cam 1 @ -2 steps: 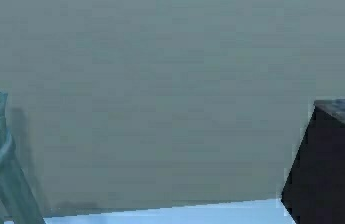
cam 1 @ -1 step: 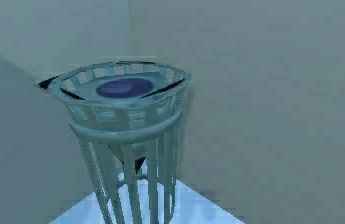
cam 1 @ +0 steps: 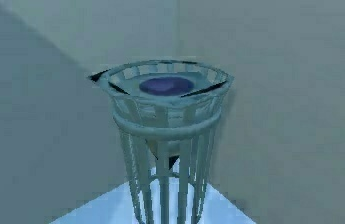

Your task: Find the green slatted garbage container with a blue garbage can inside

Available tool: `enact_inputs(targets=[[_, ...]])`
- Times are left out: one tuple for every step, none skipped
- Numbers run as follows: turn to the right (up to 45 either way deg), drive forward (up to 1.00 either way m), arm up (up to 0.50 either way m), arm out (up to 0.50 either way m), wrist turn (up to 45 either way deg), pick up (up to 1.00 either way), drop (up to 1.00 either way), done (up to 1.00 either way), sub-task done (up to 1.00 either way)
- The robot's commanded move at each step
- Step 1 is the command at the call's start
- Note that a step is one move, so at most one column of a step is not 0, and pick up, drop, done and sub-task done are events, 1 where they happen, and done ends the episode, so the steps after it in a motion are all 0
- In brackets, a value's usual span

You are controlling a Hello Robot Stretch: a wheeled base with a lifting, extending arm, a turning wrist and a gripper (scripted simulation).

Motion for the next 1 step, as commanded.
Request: enact_inputs(targets=[[0.0,0.00,0.00,0.00,0.0,0.00,0.00,1.00,0.00]])
